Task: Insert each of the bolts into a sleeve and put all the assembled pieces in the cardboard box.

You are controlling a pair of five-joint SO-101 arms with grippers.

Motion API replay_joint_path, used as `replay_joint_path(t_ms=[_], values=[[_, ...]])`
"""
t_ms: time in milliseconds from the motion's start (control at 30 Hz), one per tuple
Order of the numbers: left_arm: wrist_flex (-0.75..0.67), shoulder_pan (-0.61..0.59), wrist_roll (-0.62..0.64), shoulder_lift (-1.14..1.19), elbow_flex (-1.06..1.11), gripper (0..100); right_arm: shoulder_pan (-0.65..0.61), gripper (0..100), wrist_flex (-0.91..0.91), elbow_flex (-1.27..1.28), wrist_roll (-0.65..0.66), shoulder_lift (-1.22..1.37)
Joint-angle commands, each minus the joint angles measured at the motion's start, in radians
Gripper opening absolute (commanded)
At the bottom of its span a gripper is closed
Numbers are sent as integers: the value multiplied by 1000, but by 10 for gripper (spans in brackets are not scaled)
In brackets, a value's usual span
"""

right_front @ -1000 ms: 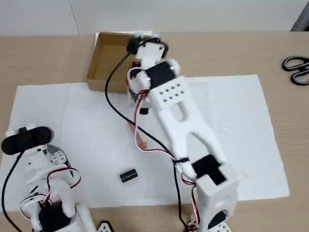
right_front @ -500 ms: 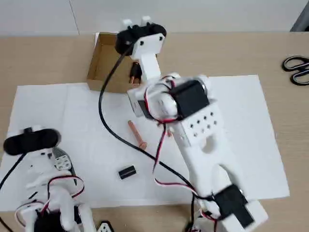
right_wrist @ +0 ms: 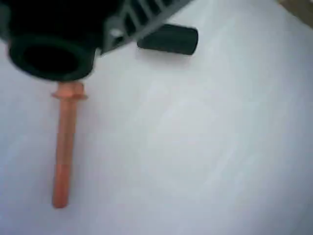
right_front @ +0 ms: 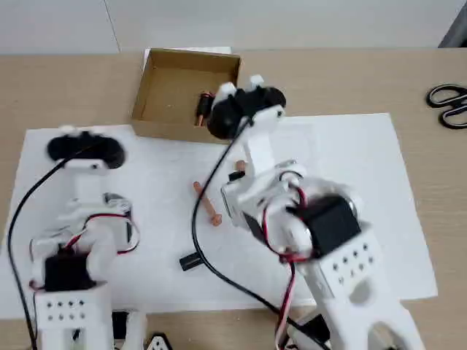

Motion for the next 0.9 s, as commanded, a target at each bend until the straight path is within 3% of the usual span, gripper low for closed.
replay_joint_path(t_ms=[0,367,633,867], values=[[-18,64,0,81,-97,6,7,4,-111,152,3,-143],[132,206,21,347,-317,6,271,4,-409,624,5,-503],[97,233,410,574,-513,6,358,4,-424,806,9,-750],[95,511,433,813,-648,6,441,4,-424,970,9,-986]])
